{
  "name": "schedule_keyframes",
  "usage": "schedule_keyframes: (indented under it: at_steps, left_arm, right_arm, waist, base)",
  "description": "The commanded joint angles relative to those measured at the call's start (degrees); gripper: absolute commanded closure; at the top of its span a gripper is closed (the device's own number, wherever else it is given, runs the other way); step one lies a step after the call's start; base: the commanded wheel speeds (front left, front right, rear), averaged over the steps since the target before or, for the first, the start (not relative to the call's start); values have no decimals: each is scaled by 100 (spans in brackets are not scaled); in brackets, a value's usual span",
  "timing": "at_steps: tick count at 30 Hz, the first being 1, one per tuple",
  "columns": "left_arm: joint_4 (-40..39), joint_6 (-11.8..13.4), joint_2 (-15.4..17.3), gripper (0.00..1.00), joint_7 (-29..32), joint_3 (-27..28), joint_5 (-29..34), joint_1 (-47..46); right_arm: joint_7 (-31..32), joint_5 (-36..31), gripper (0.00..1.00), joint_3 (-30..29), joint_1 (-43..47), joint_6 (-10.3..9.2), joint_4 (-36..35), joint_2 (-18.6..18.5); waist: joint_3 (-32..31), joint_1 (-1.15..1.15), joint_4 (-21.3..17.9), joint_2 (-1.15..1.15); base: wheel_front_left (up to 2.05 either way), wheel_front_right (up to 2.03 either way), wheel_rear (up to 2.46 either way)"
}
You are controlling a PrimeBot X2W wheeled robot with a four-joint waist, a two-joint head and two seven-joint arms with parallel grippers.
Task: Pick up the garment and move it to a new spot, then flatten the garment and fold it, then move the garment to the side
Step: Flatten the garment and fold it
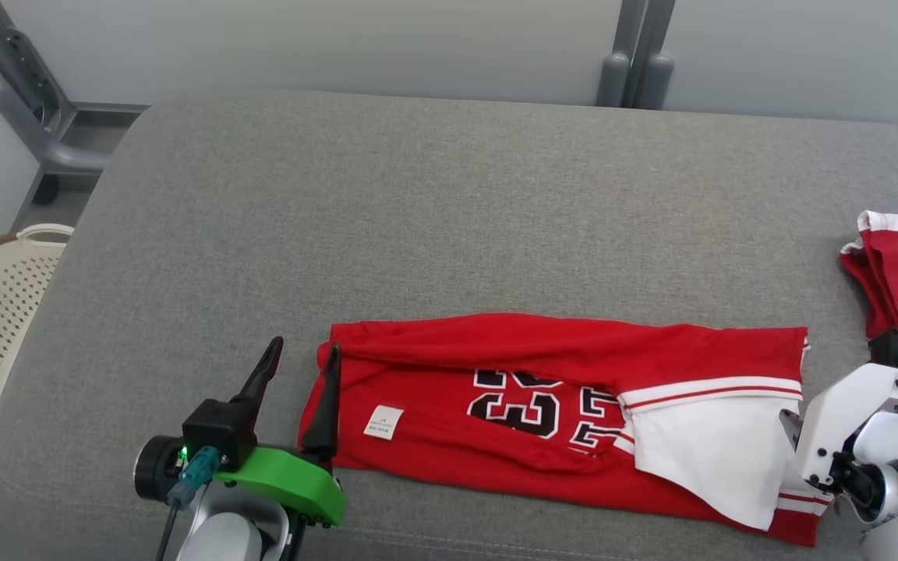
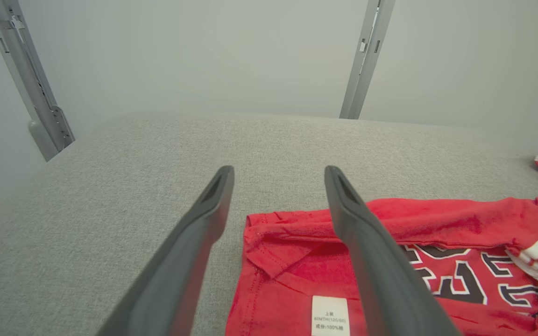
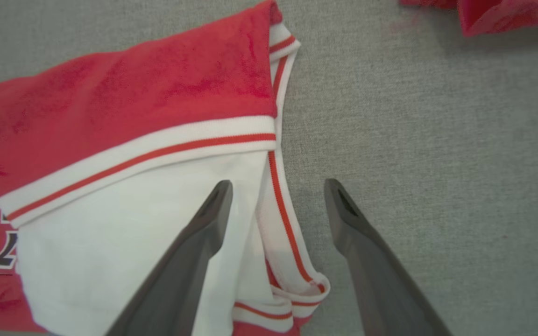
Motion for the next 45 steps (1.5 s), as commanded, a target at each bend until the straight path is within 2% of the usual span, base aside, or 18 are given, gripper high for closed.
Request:
schedule_keyframes:
  at_steps: [1, 15, 16, 17, 19, 21, 28, 34, 35, 45]
  left_arm:
    - [-10, -30, -25, 0, -14, 8, 37, -74]
    - [15, -132, -102, 0, -14, 165, 191, -130]
    - [20, -134, -107, 0, -14, 166, 199, -137]
    - [28, -141, -113, 0, -14, 166, 199, -145]
    - [46, -160, -120, 0, -14, 170, 221, -155]
    - [62, -169, -127, 0, -14, 183, 230, -145]
    - [110, -188, -163, 0, -14, 214, 259, -101]
    - [91, -192, -201, 0, -14, 272, 285, -37]
    - [91, -192, -201, 0, -14, 272, 285, -37]
    - [130, -221, -248, 0, -14, 270, 333, 12]
  right_arm:
    - [45, -75, 0, -36, -67, -1, 118, -10]
    - [9, -73, 0, -150, -306, -1, 1183, 27]
    - [-5, -71, 13, -188, -329, -1, 1245, 29]
    - [-16, -90, 56, -216, -351, -2, 1295, 30]
    - [-37, -117, 100, -187, -358, -1, 1376, 41]
    - [-13, -145, 100, -126, -342, -2, 1382, 31]
    - [-79, -275, 100, -589, -383, -10, 928, -104]
    - [206, -333, 100, -1245, -181, -6, -144, -201]
    - [206, -333, 100, -1245, -181, -6, -144, -201]
    - [1013, -422, 100, -2065, 66, -5, -1717, -498]
  waist:
    - [92, 0, 98, 0]
    - [243, 0, 298, 0]
    - [249, 0, 304, 0]
    - [254, 0, 311, 0]
    - [254, 0, 322, 0]
    - [245, 0, 319, 0]
    - [184, 0, 292, 0]
    - [150, 0, 277, 0]
    - [150, 0, 277, 0]
    - [82, 0, 203, 0]
  base:
    - [0, 0, 0]
    - [0, 0, 0]
    - [0, 0, 0]
    - [0, 0, 0]
    - [0, 0, 0]
    - [0, 0, 0]
    - [0, 0, 0]
    - [0, 0, 0]
    - [0, 0, 0]
    - [0, 0, 0]
